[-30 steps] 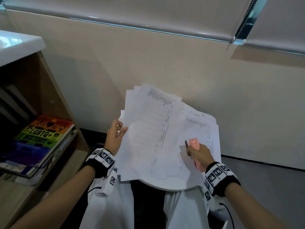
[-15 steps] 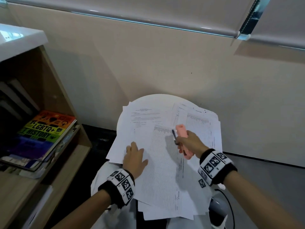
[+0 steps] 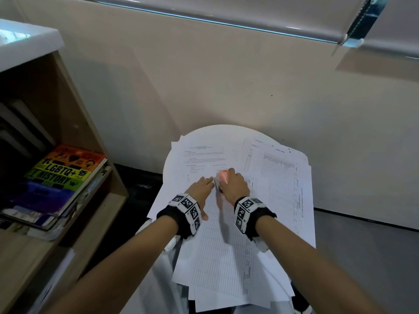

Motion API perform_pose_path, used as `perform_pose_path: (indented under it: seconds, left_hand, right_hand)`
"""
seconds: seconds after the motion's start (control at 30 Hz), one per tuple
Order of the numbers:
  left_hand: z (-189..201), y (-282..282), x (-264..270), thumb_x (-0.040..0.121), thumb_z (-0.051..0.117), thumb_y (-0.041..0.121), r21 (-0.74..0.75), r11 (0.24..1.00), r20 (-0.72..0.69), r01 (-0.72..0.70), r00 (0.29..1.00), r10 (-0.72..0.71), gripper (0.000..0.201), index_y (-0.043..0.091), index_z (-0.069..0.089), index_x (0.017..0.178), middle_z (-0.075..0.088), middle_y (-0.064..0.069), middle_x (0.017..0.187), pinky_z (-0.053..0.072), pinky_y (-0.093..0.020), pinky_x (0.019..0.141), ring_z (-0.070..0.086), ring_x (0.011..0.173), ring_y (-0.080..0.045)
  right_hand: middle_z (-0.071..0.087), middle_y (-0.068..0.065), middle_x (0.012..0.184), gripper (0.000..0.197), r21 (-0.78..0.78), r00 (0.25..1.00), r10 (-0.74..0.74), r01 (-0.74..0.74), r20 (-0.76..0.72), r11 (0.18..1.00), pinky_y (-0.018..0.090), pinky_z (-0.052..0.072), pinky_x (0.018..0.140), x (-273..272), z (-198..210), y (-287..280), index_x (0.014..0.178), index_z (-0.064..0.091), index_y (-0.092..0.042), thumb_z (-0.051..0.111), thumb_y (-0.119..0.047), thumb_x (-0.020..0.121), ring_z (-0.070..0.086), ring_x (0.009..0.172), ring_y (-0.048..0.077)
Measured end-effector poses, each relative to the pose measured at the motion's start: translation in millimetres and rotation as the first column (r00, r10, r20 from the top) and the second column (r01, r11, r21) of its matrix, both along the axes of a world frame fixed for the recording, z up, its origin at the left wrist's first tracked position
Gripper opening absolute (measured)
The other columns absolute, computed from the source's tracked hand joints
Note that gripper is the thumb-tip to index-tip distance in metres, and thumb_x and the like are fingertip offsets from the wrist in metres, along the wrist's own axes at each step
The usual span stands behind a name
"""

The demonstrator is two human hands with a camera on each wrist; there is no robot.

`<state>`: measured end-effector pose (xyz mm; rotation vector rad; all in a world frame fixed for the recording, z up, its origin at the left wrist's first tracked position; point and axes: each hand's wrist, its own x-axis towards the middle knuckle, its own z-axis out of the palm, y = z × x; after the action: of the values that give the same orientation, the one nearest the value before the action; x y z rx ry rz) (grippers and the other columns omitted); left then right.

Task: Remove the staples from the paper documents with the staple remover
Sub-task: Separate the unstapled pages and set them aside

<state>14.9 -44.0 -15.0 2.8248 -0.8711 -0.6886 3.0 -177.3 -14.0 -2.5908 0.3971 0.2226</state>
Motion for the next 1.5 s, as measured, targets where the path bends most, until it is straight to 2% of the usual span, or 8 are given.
perform_pose_path:
  seconds: [0.23, 0.37, 0.57, 0.77, 0.9, 1.17, 1.27, 1.5]
  left_hand:
    - [3, 6, -1, 0.063, 0.085, 0.033, -0.066, 0.997, 0.056, 0.031, 0.998, -0.028, 0.1, 0.006, 0.031, 0.144, 0.018, -0.006, 0.156, 0.016, -0.029, 0.116, 0.02, 0.142, -0.022]
    - [4, 6, -2, 0.063, 0.085, 0.035, -0.062, 0.998, 0.051, 0.029, 0.998, -0.026, 0.103, 0.007, 0.03, 0.144, 0.017, -0.006, 0.157, 0.015, -0.029, 0.117, 0.019, 0.142, -0.022]
    - [7, 4, -1, 0.06, 0.087, 0.033, -0.08, 0.997, 0.036, 0.019, 0.999, -0.016, 0.102, 0.011, 0.031, 0.143, 0.026, -0.006, 0.152, 0.019, -0.03, 0.115, 0.027, 0.138, -0.023]
    - [5, 4, 1, 0.057, 0.088, 0.034, -0.073, 0.997, 0.031, 0.002, 1.0, 0.001, 0.105, 0.011, 0.032, 0.143, 0.028, -0.006, 0.151, 0.021, -0.031, 0.116, 0.028, 0.137, -0.024]
    - [5, 3, 1, 0.058, 0.088, 0.032, -0.073, 0.997, 0.031, 0.002, 1.0, 0.001, 0.106, 0.012, 0.03, 0.144, 0.027, -0.005, 0.152, 0.02, -0.031, 0.115, 0.027, 0.138, -0.024]
    - [8, -1, 1, 0.059, 0.088, 0.032, -0.026, 1.0, 0.049, -0.007, 0.999, 0.008, 0.107, 0.012, 0.027, 0.145, 0.025, -0.004, 0.153, 0.023, -0.031, 0.116, 0.027, 0.139, -0.024]
    - [8, 0, 1, 0.058, 0.088, 0.034, -0.016, 1.0, 0.051, -0.001, 0.999, 0.002, 0.109, 0.012, 0.027, 0.146, 0.025, -0.004, 0.153, 0.023, -0.032, 0.117, 0.027, 0.139, -0.024]
    - [6, -2, 2, 0.056, 0.088, 0.037, 0.021, 1.0, 0.063, 0.007, 0.998, -0.008, 0.109, 0.012, 0.028, 0.144, 0.029, -0.005, 0.15, 0.027, -0.033, 0.115, 0.032, 0.136, -0.025]
  right_hand:
    - [0.044, 0.014, 0.132, 0.042, -0.041, 0.999, -0.019, 0.021, 0.037, 0.999, 0.034, 0.036, 0.074, 5, -4, 10, 0.137, 0.032, -0.008, 0.041, -0.027, 0.101, 0.056, 0.109, 0.034]
    - [0.041, 0.01, 0.13, 0.042, -0.183, 0.985, 0.113, -0.088, 0.127, 0.979, 0.033, 0.037, 0.064, 3, -10, 9, 0.136, 0.034, -0.013, 0.049, -0.019, 0.097, 0.061, 0.091, 0.032]
    - [0.049, 0.015, 0.129, 0.045, -0.015, 0.994, -0.084, 0.085, 0.067, 0.996, 0.04, 0.044, 0.083, 13, -6, 11, 0.135, 0.036, -0.008, 0.043, -0.034, 0.099, 0.056, 0.112, 0.036]
    - [0.046, 0.012, 0.126, 0.041, -0.029, 0.989, -0.048, 0.052, 0.139, 0.998, 0.041, 0.046, 0.077, 14, -12, 18, 0.135, 0.035, -0.014, 0.047, -0.029, 0.098, 0.06, 0.102, 0.035]
    - [0.049, 0.016, 0.128, 0.047, 0.089, 0.989, -0.131, 0.125, 0.065, 0.988, 0.04, 0.044, 0.085, 19, -7, 12, 0.136, 0.036, -0.011, 0.044, -0.039, 0.099, 0.055, 0.11, 0.036]
    - [0.049, 0.019, 0.129, 0.042, 0.229, 0.982, -0.179, 0.16, 0.062, 0.96, 0.04, 0.043, 0.087, 18, -9, 7, 0.134, 0.037, -0.009, 0.044, -0.03, 0.099, 0.053, 0.112, 0.036]
    - [0.049, 0.017, 0.128, 0.042, 0.214, 0.981, -0.181, 0.164, 0.066, 0.963, 0.039, 0.043, 0.085, 18, -9, 9, 0.134, 0.037, -0.01, 0.044, -0.032, 0.099, 0.054, 0.11, 0.036]
    - [0.042, 0.009, 0.121, 0.041, -0.037, 0.979, -0.021, 0.029, 0.204, 0.999, 0.039, 0.047, 0.072, 15, -13, 13, 0.135, 0.037, -0.027, 0.05, -0.033, 0.097, 0.062, 0.09, 0.035]
